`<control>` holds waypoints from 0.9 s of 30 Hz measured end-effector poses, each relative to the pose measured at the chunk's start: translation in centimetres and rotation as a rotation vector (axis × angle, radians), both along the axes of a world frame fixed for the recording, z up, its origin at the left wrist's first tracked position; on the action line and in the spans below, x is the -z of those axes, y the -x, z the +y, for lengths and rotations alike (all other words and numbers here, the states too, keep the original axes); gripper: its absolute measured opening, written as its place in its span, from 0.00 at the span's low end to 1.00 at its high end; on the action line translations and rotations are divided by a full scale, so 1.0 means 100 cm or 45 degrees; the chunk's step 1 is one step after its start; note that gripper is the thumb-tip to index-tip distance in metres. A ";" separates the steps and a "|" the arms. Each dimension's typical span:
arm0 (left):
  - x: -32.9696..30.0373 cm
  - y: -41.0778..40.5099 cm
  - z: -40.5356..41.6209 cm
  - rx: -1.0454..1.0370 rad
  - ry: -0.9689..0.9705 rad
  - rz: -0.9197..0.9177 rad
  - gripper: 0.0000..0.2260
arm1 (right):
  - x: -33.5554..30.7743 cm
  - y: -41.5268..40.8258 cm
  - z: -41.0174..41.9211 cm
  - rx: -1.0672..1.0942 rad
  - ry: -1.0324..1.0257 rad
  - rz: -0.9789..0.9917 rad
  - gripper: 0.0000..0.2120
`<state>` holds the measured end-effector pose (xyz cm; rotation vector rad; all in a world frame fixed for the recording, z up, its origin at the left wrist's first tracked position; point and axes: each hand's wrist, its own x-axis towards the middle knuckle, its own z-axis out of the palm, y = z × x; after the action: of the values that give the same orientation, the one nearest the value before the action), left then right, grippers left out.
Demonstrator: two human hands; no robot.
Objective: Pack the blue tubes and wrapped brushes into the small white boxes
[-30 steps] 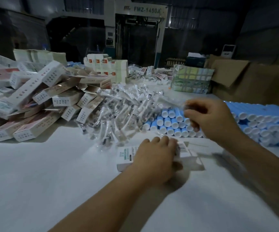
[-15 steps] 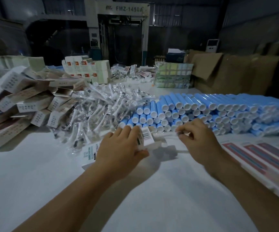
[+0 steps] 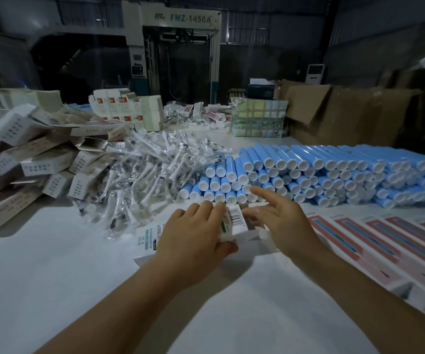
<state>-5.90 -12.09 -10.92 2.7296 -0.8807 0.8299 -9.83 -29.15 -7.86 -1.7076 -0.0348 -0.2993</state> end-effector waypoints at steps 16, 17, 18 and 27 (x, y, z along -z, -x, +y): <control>0.001 -0.007 -0.001 -0.179 0.012 0.003 0.33 | 0.014 0.004 0.006 0.158 0.275 -0.071 0.19; 0.001 -0.006 -0.002 -0.169 0.008 0.002 0.33 | 0.014 0.005 0.008 0.144 0.257 -0.061 0.20; 0.001 -0.005 -0.003 -0.160 -0.002 -0.003 0.32 | 0.014 0.007 0.010 0.130 0.245 -0.050 0.18; 0.001 -0.002 -0.004 -0.141 -0.055 -0.021 0.33 | 0.016 0.005 0.015 0.134 0.228 0.027 0.24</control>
<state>-5.69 -12.45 -10.98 2.8350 -0.7649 0.8638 -10.38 -27.66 -9.51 -1.8940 0.0448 -0.3653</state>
